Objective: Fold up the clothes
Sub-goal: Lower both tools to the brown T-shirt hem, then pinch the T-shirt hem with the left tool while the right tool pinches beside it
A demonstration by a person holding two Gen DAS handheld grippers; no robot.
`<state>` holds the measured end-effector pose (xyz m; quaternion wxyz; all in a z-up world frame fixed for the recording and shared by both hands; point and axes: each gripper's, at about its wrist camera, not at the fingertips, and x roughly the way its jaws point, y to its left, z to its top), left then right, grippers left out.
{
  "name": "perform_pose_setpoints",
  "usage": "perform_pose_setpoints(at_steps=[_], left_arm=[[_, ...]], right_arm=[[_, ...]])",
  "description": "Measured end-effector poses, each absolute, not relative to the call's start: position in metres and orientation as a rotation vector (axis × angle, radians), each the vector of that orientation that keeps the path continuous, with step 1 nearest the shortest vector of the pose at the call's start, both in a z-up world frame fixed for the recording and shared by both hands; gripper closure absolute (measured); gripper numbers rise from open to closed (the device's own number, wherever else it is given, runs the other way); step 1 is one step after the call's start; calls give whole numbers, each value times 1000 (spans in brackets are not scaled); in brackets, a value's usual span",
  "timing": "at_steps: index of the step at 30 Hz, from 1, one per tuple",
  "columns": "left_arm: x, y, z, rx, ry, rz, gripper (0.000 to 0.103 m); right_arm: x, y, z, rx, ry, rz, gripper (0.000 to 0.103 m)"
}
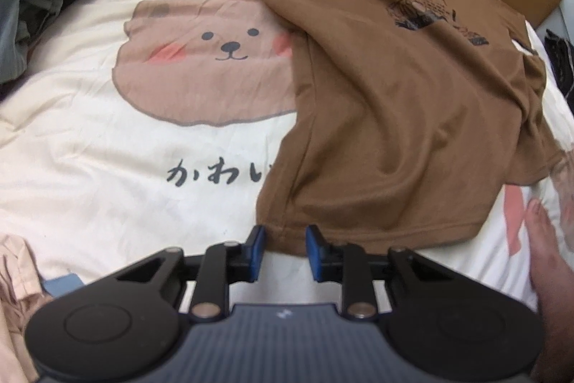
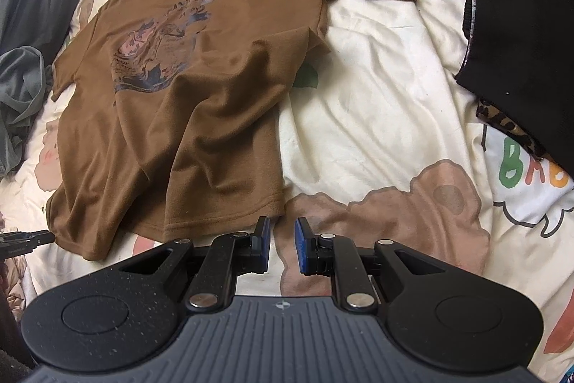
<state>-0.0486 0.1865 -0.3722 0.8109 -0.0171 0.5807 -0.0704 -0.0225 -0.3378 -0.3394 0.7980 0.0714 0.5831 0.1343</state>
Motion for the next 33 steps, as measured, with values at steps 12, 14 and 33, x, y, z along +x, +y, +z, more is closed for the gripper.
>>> perform_pose_setpoints(at_steps=[12, 14, 33], left_arm=[[-51, 179, -382, 13, 1217, -159, 77], [-51, 179, -381, 14, 1213, -158, 80], [-57, 174, -322, -66, 1185, -279, 93]], right_arm=[[-21, -334, -344, 146, 1268, 292, 87], [-20, -334, -346, 147, 1270, 292, 87], [-9, -331, -357, 169, 1261, 316, 87]])
